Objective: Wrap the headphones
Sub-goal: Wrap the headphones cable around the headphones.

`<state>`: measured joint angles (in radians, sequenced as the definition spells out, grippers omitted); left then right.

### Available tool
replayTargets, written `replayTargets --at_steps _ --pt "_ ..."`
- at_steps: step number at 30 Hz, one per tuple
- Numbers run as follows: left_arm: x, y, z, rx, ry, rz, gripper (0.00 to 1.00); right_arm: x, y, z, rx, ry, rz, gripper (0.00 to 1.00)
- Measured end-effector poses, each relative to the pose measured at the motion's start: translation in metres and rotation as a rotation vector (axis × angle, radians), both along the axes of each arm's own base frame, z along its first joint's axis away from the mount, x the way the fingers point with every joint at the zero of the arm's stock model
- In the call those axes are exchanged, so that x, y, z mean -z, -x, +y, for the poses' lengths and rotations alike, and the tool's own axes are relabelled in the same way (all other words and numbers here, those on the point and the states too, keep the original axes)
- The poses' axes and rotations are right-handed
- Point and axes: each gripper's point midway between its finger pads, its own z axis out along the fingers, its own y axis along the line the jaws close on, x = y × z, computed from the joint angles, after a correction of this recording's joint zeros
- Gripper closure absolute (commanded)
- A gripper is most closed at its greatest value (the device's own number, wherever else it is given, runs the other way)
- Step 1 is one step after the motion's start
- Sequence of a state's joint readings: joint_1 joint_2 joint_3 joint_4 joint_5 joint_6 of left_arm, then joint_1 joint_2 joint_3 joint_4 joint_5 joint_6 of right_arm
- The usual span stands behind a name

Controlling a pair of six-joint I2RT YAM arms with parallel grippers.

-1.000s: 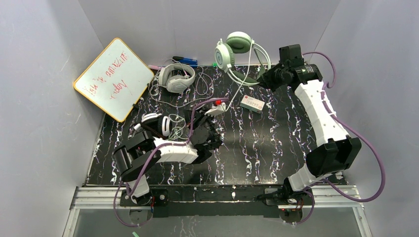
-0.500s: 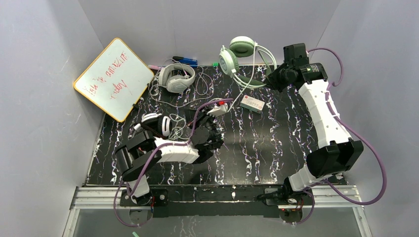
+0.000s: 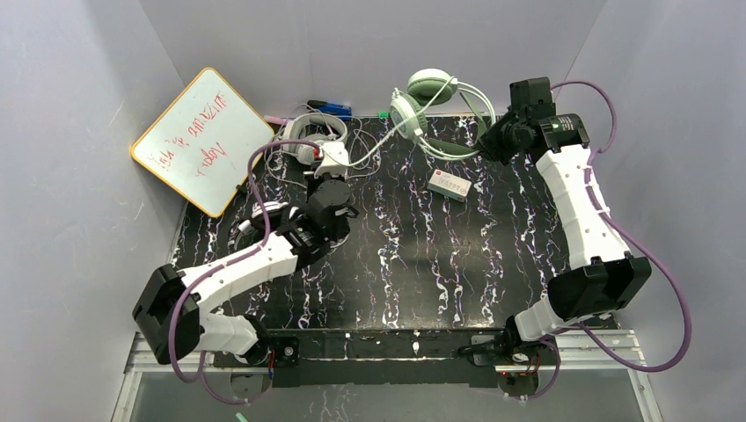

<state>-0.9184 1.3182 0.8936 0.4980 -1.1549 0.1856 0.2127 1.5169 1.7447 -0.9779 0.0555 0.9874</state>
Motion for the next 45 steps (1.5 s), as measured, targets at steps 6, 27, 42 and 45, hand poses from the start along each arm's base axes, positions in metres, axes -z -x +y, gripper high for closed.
replayTargets --at_steps 6,27,42,45 --pt "0.047 0.002 -0.029 0.224 0.102 0.174 1.0 -0.005 0.001 -0.003 -0.011 0.005 -0.007 0.99" --pt "0.156 0.058 -0.062 0.448 0.054 0.635 1.0 -0.063 -0.002 0.011 -0.164 -0.09 -0.171 0.99" --pt "0.194 0.066 -0.081 0.592 0.331 0.913 1.0 -0.128 0.055 0.024 -0.41 -0.09 -0.416 0.99" --pt "0.195 0.067 -0.083 0.607 0.352 0.938 1.0 -0.125 0.07 0.032 -0.488 -0.11 -0.432 0.99"
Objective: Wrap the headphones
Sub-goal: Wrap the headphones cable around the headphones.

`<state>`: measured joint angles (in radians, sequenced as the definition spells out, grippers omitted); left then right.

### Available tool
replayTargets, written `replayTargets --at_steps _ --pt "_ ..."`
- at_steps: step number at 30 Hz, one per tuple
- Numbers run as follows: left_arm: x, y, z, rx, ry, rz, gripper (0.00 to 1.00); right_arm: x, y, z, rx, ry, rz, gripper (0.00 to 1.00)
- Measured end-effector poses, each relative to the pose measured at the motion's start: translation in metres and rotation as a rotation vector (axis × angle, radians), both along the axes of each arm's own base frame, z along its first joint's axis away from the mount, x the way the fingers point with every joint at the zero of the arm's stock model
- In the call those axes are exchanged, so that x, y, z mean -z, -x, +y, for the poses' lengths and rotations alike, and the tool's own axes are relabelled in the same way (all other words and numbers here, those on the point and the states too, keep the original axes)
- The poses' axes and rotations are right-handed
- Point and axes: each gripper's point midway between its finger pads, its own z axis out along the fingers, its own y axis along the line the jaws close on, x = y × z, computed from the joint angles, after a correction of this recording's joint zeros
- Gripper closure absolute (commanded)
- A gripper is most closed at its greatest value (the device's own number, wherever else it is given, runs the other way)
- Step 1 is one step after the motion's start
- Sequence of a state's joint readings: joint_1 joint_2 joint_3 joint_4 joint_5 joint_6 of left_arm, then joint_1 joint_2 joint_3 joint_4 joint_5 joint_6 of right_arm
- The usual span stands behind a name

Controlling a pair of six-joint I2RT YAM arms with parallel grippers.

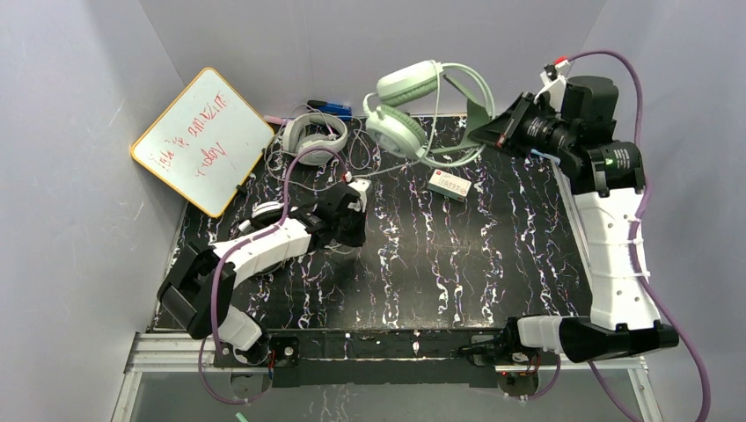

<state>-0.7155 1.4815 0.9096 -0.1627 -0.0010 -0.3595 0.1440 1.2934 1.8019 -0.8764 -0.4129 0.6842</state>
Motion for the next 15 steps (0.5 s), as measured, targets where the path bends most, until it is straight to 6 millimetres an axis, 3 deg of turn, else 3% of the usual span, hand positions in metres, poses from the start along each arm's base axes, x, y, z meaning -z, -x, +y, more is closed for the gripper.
replayTargets --at_steps 9,15 --pt "-0.022 -0.009 -0.021 0.073 0.085 0.009 0.99 0.038 0.038 0.03 -0.275 -0.082 0.022 0.99" --pt "-0.032 -0.022 -0.015 0.065 0.145 0.032 1.0 0.059 0.052 0.04 -0.391 -0.079 -0.017 0.99"
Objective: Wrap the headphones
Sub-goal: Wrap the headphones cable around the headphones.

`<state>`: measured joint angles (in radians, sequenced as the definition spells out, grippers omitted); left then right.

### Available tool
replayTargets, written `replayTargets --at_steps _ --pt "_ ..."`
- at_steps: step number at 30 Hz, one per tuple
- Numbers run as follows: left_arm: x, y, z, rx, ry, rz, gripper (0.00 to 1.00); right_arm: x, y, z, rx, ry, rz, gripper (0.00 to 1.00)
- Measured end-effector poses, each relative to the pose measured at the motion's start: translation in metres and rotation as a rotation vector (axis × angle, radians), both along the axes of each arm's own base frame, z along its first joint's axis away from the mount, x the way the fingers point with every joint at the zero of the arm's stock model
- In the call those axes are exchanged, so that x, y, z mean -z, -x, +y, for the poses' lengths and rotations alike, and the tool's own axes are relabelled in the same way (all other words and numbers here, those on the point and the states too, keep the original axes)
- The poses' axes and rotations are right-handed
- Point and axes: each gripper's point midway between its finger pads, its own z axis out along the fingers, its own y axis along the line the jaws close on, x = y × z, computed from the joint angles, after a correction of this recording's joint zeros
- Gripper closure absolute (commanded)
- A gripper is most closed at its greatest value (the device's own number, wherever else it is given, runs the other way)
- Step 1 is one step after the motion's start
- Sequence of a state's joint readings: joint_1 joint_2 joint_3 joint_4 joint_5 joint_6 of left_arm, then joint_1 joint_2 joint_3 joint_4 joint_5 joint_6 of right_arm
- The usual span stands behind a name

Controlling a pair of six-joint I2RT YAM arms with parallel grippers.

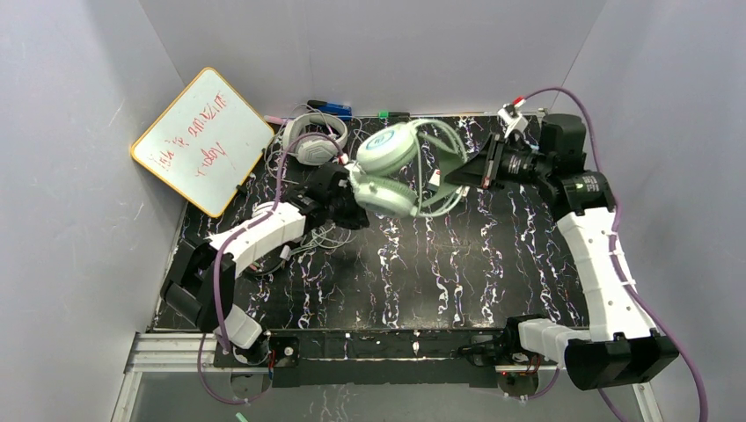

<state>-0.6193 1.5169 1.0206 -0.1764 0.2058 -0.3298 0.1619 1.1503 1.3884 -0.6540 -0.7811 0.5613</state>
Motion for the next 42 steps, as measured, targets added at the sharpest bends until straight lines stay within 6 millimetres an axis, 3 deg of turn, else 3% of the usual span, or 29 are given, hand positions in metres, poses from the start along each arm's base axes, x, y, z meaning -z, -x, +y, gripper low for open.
replayTargets --at_steps 8,14,18,23,27,31,36,42 --pt "-0.017 -0.038 0.009 -0.005 0.057 0.01 1.0 0.063 0.026 0.022 -0.203 0.08 -0.03 0.99" --pt "-0.023 -0.043 0.005 0.055 0.092 0.014 0.99 0.074 0.061 0.047 -0.394 0.092 -0.079 0.99" --pt "-0.038 -0.038 -0.002 0.11 0.15 -0.037 0.96 0.08 0.061 0.047 -0.421 0.114 -0.109 0.99" --pt "-0.069 -0.02 0.006 0.158 0.201 -0.182 0.98 0.094 0.058 0.042 -0.426 0.184 -0.141 0.99" --pt "-0.087 -0.025 0.014 0.14 0.18 -0.295 0.99 0.103 0.071 0.047 -0.485 0.245 -0.164 0.99" --pt "-0.089 -0.035 0.017 0.129 0.143 -0.319 1.0 0.11 0.076 0.052 -0.496 0.298 -0.164 0.99" --pt "-0.083 -0.043 0.02 0.087 0.12 -0.307 1.0 0.107 0.055 0.052 -0.361 0.314 -0.147 0.99" --pt "-0.068 -0.051 0.036 -0.028 0.054 -0.28 1.0 0.065 0.051 0.066 -0.351 0.18 -0.201 0.99"
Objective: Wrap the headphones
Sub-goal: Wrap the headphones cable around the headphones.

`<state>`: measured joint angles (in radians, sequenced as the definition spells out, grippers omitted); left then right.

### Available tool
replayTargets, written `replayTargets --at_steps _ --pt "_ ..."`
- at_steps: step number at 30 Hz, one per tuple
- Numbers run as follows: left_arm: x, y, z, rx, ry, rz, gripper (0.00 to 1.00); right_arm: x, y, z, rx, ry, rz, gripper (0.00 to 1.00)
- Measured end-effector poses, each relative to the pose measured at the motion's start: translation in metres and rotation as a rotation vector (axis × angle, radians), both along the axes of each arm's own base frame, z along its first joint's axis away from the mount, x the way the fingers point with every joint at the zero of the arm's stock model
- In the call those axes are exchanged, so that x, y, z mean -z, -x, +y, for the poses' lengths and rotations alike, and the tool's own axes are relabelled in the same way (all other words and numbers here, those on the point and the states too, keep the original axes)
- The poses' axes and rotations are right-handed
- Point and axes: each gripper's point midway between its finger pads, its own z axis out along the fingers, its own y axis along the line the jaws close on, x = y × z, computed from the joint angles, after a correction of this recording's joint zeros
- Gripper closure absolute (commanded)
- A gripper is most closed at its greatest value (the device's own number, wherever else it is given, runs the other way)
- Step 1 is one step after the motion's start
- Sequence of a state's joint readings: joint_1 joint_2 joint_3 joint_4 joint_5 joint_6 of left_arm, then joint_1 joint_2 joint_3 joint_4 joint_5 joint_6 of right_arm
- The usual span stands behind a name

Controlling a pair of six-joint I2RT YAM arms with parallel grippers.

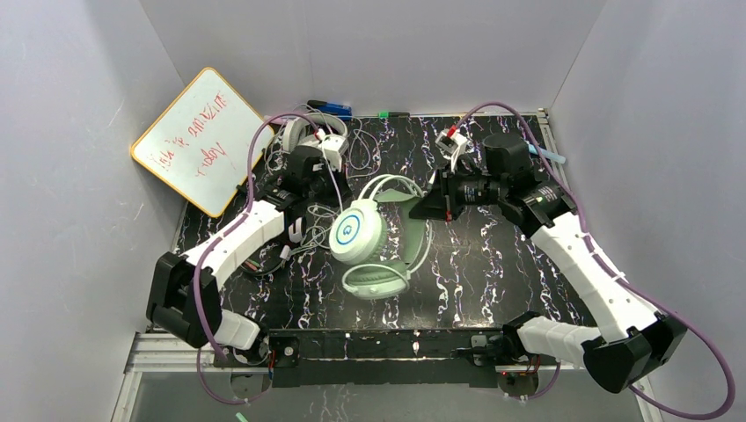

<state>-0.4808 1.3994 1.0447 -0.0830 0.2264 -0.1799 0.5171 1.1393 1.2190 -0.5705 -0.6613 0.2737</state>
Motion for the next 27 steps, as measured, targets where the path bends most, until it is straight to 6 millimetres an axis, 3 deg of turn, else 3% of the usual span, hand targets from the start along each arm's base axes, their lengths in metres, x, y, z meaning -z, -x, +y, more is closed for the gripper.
replayTargets --at_steps 4,9,15,19,24,27 --pt "0.018 -0.011 0.011 -0.075 -0.077 0.056 1.0 -0.031 0.022 0.007 -0.133 -0.098 -0.048 0.99" --pt "0.016 -0.035 0.005 -0.097 -0.104 0.076 1.0 -0.031 0.048 0.01 -0.248 -0.105 -0.063 0.99" --pt "-0.003 -0.056 -0.013 -0.08 -0.089 0.057 1.0 0.003 0.064 0.023 -0.278 0.02 -0.085 0.99" --pt "-0.006 -0.064 -0.02 -0.066 -0.103 0.063 1.0 0.03 0.054 0.026 -0.208 0.156 -0.106 0.99" --pt "-0.002 -0.066 -0.013 -0.064 -0.17 0.068 1.0 0.077 0.031 0.008 -0.058 0.356 -0.063 0.99" --pt "0.0 -0.067 0.002 -0.088 -0.254 0.058 1.0 0.092 0.021 -0.009 0.046 0.455 -0.048 0.99"
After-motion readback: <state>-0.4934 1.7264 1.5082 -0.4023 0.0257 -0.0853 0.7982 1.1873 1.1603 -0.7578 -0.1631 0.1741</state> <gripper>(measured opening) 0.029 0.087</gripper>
